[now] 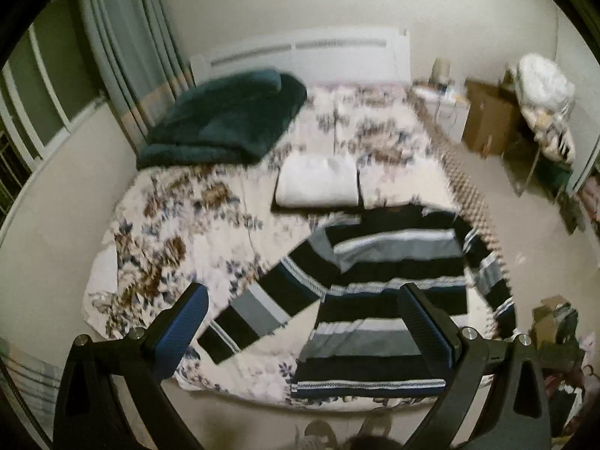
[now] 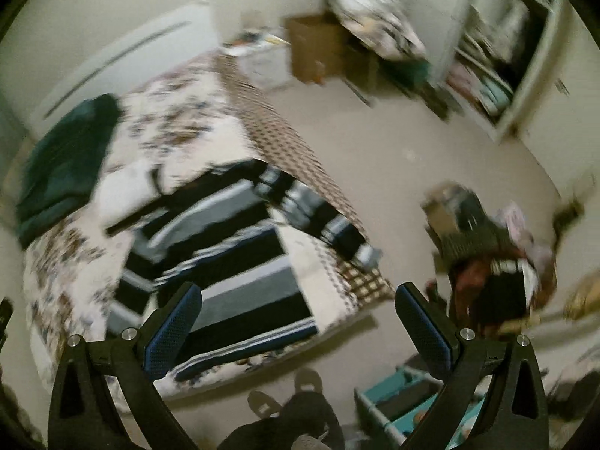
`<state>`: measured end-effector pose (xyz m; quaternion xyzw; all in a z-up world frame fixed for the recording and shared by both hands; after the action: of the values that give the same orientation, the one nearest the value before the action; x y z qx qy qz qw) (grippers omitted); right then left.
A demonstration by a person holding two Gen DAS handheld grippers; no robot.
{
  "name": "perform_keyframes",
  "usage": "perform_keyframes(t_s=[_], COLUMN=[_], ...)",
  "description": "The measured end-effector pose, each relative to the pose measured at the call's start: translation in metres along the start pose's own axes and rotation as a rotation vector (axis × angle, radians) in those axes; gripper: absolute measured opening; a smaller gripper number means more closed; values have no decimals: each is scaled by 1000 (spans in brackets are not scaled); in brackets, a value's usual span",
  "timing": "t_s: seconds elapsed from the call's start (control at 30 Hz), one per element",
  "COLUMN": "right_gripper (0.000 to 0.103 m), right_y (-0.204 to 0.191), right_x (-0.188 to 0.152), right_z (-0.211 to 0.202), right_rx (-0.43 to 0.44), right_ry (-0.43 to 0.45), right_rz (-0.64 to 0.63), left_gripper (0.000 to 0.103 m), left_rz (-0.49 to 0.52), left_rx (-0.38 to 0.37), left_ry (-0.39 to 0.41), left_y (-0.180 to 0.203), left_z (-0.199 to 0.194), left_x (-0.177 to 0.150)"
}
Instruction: Fold small clothes
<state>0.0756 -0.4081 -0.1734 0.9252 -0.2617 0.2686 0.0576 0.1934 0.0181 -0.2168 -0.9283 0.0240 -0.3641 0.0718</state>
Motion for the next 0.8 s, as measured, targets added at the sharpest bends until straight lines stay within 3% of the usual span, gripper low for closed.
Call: perform_keyframes(t_s=[0.2, 0.33, 0.47, 0.67, 0.73, 0.8], right_gripper=[103, 102, 95, 93, 83, 53], right_y=[102, 158, 200, 231, 231, 221], right_x=[-34, -65, -103, -140, -146, -149], right_z=[152, 266, 386, 497, 524, 541], right_rx=[-135, -130, -122, -78, -43, 1], right_ry=[-156, -266, -369, -403, -394, -383], right_rz=[166, 291, 420, 686, 767, 800], left_gripper=[103, 103, 103, 103, 103, 103], left_rz=[50, 100, 132, 102, 83, 73], left_rx=[76, 124, 141, 147, 145, 151], left_ry=[-147, -218, -291, -350, -366, -368], left_y=[32, 58, 80, 107, 110, 109], left_z=[101, 162, 218, 294, 316, 331], left_x=[-42, -70, -100, -133, -142, -148])
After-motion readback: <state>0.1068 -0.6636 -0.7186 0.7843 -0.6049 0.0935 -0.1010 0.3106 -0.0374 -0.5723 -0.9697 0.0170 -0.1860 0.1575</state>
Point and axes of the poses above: each gripper's, at about its wrist camera, not at the fingertips, and z roughly the way its jaws point, y to its right, x to its top, the point moved 9 cm from there along z, roughly the way its jaws point, and after that the axes turned 8 degrees about y, right-handed, at the moved point
